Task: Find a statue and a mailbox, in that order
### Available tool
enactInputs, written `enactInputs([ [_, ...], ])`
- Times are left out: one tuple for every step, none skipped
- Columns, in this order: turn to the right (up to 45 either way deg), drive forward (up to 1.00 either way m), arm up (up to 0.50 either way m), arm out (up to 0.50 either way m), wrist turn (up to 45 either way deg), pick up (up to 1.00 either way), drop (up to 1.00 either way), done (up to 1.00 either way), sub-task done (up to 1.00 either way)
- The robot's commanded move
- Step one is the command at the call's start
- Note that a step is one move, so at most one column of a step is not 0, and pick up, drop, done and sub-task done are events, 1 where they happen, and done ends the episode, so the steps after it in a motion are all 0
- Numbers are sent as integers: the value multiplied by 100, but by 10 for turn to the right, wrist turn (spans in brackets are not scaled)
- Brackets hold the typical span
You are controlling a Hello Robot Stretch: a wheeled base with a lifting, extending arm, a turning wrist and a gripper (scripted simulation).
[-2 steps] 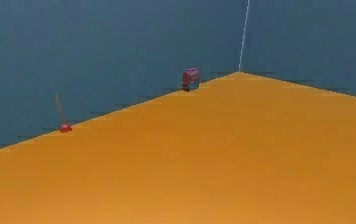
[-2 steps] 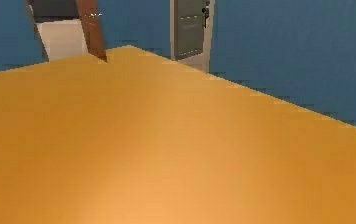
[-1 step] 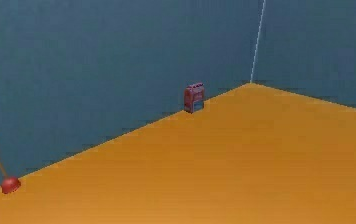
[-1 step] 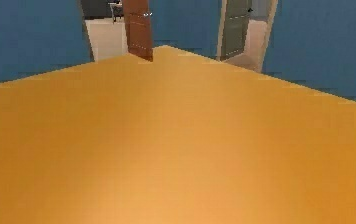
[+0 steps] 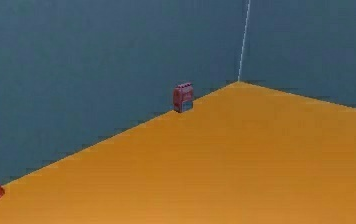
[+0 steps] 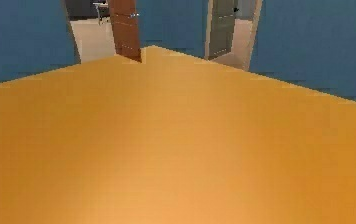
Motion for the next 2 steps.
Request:
enactInputs([
  [0, 100, 0, 0, 0, 0, 0, 0, 0],
  [0, 100, 0, 0, 0, 0, 0, 0, 0],
])
